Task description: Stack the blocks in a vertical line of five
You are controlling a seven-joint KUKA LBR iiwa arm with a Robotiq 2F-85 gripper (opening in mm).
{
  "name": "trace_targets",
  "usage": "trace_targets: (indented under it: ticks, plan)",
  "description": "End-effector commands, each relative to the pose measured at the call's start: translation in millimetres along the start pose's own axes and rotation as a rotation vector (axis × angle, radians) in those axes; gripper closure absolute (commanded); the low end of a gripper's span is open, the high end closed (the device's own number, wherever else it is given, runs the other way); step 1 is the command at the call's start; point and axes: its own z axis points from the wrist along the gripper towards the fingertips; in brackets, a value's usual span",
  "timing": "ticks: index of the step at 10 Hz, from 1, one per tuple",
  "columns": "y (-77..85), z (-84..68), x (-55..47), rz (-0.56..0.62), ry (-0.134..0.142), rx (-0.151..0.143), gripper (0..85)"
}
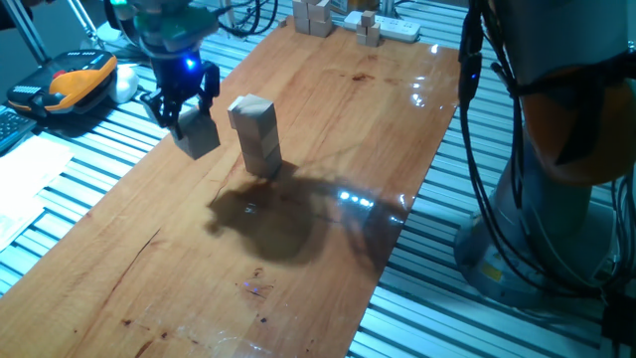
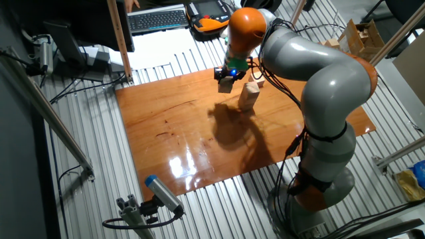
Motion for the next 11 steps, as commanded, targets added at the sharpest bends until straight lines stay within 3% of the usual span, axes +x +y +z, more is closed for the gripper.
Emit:
trace_targets:
  ticks: [1,4,6,7,11]
  plan:
    - [-3.4,-5.4,0.3,-0.097,0.01,-0.019,85.0]
    - [-11.8,-22.4,4.3,-0.15,0.013,-0.015,85.0]
    - [-16.3,-28.7,7.0,-0.183,0.04,-0.006,85.0]
    - [-20.7,-32.2,10.1,-0.208,0.057,0.013,85.0]
    - [-43.0,-45.5,14.7,-0.243,0.06,-0.009,85.0]
